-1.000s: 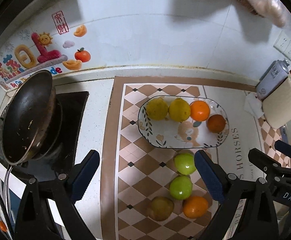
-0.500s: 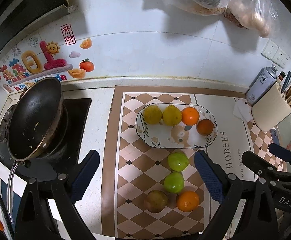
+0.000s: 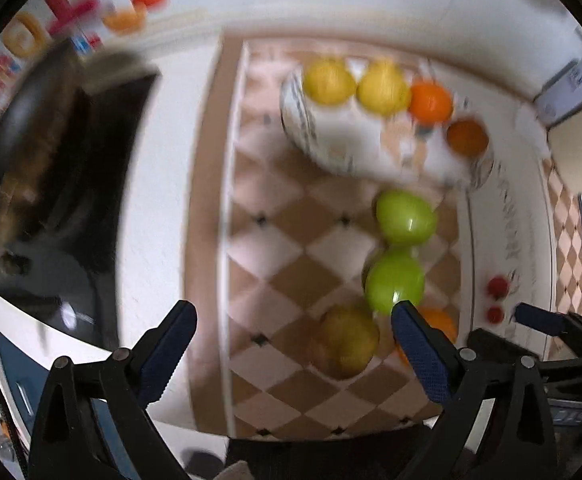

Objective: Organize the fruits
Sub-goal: 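Grasp a brown fruit with the left tool while the right tool grasps an orange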

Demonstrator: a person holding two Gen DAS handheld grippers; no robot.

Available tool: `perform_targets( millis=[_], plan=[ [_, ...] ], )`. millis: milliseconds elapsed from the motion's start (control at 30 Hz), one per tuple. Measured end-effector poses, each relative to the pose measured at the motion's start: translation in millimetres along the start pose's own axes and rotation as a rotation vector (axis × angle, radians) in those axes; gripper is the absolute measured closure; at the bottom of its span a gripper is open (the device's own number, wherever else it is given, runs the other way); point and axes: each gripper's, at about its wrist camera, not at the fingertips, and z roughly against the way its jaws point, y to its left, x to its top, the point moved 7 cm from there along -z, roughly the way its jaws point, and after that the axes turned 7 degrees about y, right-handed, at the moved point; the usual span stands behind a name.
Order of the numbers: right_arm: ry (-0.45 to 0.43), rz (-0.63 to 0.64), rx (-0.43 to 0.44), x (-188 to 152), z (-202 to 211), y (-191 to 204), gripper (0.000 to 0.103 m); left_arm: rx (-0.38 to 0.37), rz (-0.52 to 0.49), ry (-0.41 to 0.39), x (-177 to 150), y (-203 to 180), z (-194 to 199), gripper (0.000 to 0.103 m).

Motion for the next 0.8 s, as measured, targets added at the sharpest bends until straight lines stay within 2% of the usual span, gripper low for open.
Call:
perform_targets(
  millis=[100,200,367,400,433,467,567,667,733,767,800],
  plan=[
    [0.086,-0.018,0.024,-6.9,-39.3,-6.8,0.006,-0.004,0.005,0.094,-10.6,2.0,-30.6,0.004],
    [0.127,-0.031,0.035,-11.7,-64.1,-13.6,0.007,-0.018,0.019,0.156,-19.3,4.6,-52.9,0.005],
    [0.149,-0.016,0.023,-14.7,-87.6,-18.6,0.022,-0.129,0.072,0.196,-25.0,0.3,-67.7,0.005],
    [0.125,-0.004,0.017,-14.1,-86.1,-17.4,0.026,-0.137,0.07,0.202,-25.6,-2.1,-69.9,0.005],
    [0.115,0.012,0.025,-14.3,-85.6,-14.8,0.034,-0.144,0.062,0.21,-26.9,-6.3,-73.1,0.005],
    [0.115,0.019,0.037,-15.8,-85.1,-13.0,0.035,-0.149,0.059,0.215,-27.2,-9.1,-75.9,0.005],
    [0.095,0.048,-0.047,-20.3,-80.8,-18.2,0.035,-0.157,0.023,0.243,-31.1,-22.1,-86.0,0.005],
    [0.095,0.043,-0.071,-25.8,-77.4,-27.2,0.035,-0.175,-0.001,0.256,-33.6,-32.9,-94.5,0.007],
    [0.098,0.034,-0.062,-28.4,-77.4,-31.9,0.035,-0.188,-0.016,0.254,-36.3,-39.2,-99.3,0.034],
    [0.098,0.03,-0.057,-27.2,-76.4,-31.7,0.035,-0.205,-0.018,0.258,-31.5,-41.3,-99.9,0.039],
    [0.099,0.024,-0.052,-27.1,-76.4,-31.9,0.035,-0.203,-0.02,0.255,-31.2,-42.8,-100.2,0.038]
  ],
)
